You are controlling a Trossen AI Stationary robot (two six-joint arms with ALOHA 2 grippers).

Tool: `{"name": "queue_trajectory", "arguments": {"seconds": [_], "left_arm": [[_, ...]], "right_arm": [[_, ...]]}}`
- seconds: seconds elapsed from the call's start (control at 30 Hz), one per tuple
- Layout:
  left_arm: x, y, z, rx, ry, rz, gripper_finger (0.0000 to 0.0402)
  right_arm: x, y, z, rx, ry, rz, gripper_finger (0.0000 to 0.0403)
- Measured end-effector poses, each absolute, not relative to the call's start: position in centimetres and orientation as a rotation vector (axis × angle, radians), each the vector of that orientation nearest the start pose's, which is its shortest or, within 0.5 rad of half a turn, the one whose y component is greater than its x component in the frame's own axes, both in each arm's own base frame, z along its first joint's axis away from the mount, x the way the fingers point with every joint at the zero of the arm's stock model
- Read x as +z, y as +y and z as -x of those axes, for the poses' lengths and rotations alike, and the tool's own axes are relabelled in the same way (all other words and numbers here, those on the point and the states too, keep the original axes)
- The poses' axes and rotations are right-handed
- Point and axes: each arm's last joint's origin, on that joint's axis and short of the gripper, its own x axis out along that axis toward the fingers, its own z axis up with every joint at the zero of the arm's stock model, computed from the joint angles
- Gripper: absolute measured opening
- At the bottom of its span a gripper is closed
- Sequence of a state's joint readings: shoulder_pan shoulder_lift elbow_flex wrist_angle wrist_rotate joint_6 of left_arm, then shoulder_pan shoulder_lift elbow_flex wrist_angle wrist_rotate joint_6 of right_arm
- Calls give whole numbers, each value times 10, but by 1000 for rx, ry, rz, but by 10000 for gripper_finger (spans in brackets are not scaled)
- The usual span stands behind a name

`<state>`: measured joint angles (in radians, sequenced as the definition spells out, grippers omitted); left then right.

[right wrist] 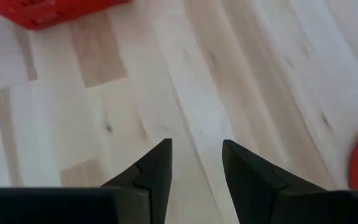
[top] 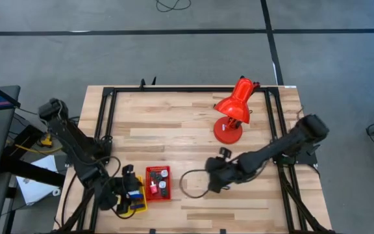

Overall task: Pick & Place Office items
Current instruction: Put the light blue charger adapter into the red bin

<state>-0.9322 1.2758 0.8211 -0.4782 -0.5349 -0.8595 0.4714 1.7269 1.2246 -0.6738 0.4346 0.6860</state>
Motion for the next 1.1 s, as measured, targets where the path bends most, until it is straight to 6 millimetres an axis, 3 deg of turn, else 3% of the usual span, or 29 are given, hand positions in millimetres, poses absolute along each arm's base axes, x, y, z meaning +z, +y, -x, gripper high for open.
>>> {"name": "queue_trajectory", "arguments": {"seconds": [0.27, 0.5, 0.63, 0.77, 0.93, 1.1], "left_arm": [[233, -166, -178, 34, 747, 178, 314], [235, -148, -195, 121, 716, 236, 333], [239, -138, -209, 157, 653, 306, 339], [242, -130, -217, 187, 610, 350, 342], [242, -121, -223, 226, 603, 364, 343], [242, -114, -226, 256, 598, 373, 343]], "right_arm": [[191, 133, -243, -225, 852, -218, 151], [158, 139, -212, -36, 737, -143, 249], [151, 142, -205, -85, 628, -260, 287], [147, 145, -200, -132, 612, -357, 300], [142, 162, -202, -87, 539, -335, 302], [128, 164, -203, -146, 534, -287, 302]]}}
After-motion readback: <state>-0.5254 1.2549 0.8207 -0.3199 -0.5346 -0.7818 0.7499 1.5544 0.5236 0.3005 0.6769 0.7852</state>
